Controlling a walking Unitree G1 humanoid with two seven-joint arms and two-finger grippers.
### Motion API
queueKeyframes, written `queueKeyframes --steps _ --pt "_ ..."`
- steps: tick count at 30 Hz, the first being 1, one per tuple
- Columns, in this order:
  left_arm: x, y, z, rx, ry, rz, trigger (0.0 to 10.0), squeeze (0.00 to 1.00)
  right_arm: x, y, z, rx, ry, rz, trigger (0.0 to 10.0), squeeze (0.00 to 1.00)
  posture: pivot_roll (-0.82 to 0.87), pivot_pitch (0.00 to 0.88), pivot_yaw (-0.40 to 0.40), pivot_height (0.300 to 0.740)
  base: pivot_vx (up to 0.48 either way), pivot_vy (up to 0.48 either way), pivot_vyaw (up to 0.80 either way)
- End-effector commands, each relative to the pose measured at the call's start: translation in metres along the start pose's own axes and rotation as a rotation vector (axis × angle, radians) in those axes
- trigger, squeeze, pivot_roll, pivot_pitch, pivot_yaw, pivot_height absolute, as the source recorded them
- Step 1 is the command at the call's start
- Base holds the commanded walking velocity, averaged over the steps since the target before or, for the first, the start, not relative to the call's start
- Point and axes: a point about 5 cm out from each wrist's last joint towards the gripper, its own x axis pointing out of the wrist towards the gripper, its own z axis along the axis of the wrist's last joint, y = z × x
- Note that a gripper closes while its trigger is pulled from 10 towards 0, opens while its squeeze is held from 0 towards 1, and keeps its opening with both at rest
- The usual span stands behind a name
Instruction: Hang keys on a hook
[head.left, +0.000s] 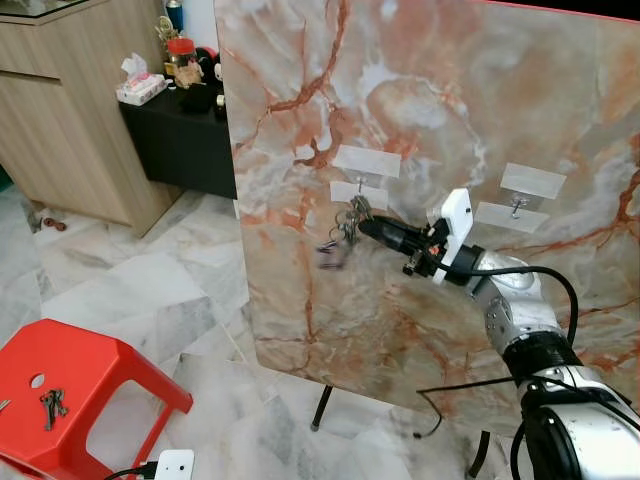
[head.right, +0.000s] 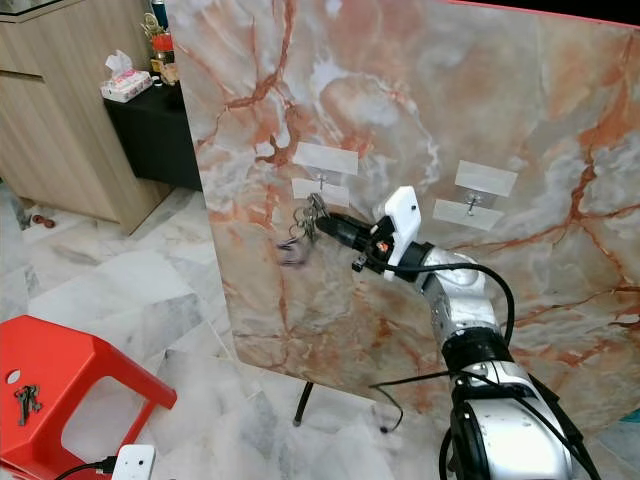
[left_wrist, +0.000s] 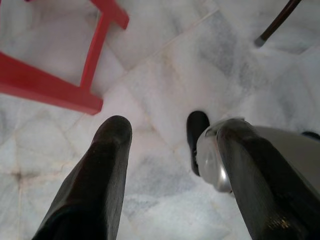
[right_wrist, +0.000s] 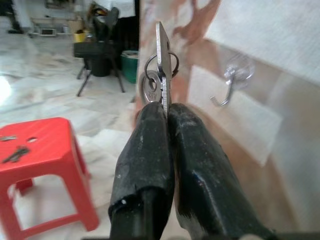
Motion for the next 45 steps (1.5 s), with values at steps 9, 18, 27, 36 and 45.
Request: queueKeyframes --steps 9,18,27,36,45 --pt "-0.004 0.004 -0.012 -0.002 0.038 0.004 10.0 0.0 0.014 -0.002 0.01 -0.062 0.032 -0.029 10.0 0.0 0.09 0.088 -0.039 0.737 0.0 0.0 0.0" --pt "-0.004 0.01 -0.012 -0.002 0.044 0.008 10.0 0.0 0.013 -0.007 0.013 -0.077 0.014 -0.092 10.0 0.0 0.09 0.09 -0.032 0.737 0.0 0.0 0.0" --pt "-0.002 0.007 -0.008 0.007 0.041 0.005 10.0 0.0 0.009 -0.014 0.015 -0.092 0.021 -0.153 10.0 0.0 0.09 0.088 -0.029 0.737 0.0 0.0 0.0" --pt "-0.001 0.005 -0.005 0.01 0.026 0.006 10.0 0.0 0.011 -0.015 0.015 -0.081 0.016 -0.176 10.0 0.0 0.09 0.088 -0.03 0.737 0.0 0.0 0.0" --pt "-0.002 0.001 -0.005 0.009 0.018 0.003 10.0 0.0 0.011 -0.016 0.013 -0.075 0.025 -0.195 10.0 0.0 0.09 0.089 -0.031 0.737 0.0 0.0 0.0"
